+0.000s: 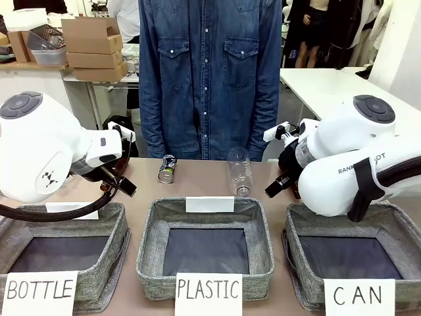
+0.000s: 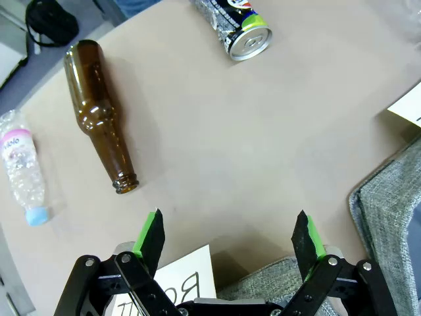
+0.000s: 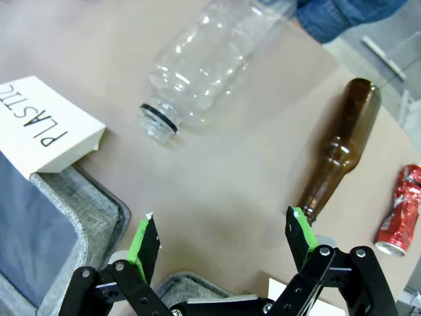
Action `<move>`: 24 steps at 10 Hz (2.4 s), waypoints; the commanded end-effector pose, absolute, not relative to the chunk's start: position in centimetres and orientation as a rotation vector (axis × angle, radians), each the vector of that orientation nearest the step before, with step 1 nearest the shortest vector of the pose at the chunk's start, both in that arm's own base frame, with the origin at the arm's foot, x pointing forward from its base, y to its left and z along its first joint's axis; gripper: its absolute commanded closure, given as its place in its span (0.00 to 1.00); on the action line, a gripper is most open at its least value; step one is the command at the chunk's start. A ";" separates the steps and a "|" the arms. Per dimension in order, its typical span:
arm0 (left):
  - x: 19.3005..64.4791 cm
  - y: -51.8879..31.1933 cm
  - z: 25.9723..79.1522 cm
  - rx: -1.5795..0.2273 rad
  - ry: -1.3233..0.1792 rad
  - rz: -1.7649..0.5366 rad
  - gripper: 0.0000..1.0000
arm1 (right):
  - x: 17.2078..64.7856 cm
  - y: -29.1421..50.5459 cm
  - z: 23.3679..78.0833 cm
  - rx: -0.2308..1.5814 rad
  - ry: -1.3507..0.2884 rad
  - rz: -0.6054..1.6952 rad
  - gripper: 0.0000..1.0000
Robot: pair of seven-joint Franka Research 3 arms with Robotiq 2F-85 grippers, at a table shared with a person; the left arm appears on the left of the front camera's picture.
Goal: Sort the can waste into the basket.
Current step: Pick up the can waste from the table and place it in the right Fabric basket.
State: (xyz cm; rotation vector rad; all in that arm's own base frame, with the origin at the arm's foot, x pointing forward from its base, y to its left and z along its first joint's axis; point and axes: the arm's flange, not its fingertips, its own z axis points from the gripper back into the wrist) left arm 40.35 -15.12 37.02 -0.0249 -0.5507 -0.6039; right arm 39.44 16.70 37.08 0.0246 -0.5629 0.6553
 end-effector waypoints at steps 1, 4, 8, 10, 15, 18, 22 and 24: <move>39.3 -14.8 40.0 -0.020 -0.555 -0.620 0.00 | 37.3 16.8 40.0 0.030 -0.545 0.650 0.00; 31.0 -11.9 51.3 -0.101 -0.632 -0.829 0.00 | 26.5 16.1 52.2 0.121 -0.627 0.573 0.00; 33.0 -14.7 52.2 -0.069 -0.651 -0.821 0.00 | 29.8 18.0 53.1 0.100 -0.636 0.627 0.00; 30.3 -13.7 55.3 -0.068 -0.679 -0.863 0.00 | 26.6 18.4 55.0 0.099 -0.584 0.668 0.00; 31.8 -5.0 52.7 -1.298 -0.086 -0.822 0.00 | 28.4 7.3 54.2 1.152 -0.256 0.136 0.00; 31.9 2.1 52.3 -1.663 -0.363 -0.697 0.00 | 25.4 0.9 54.8 1.273 -0.526 -0.049 0.00; 30.5 6.1 52.9 -1.688 -0.495 -0.726 0.00 | 21.5 -1.0 54.6 0.812 -0.853 -0.258 0.00; 30.5 6.1 52.9 -1.688 -0.495 -0.726 0.00 | 26.6 -5.8 59.9 1.262 -0.633 -0.115 0.00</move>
